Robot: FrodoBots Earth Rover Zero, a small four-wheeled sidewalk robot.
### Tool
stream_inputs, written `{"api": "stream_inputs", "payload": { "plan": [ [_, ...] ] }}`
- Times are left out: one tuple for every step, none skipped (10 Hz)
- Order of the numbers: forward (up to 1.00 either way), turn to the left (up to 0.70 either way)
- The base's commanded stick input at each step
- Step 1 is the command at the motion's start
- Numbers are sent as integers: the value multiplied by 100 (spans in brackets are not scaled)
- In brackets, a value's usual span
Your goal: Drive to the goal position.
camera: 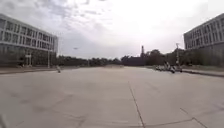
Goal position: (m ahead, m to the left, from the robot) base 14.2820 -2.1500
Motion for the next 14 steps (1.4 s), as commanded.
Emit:
{"api": "stream_inputs", "payload": {
  "plan": [
    [70,-2],
    [70,-2],
    [70,-3],
    [70,-3],
    [70,-3],
    [70,-1],
    [70,0],
    [70,0],
    [70,0],
    [70,0],
    [70,0],
    [70,0],
    [70,0],
    [70,0]
  ]
}}
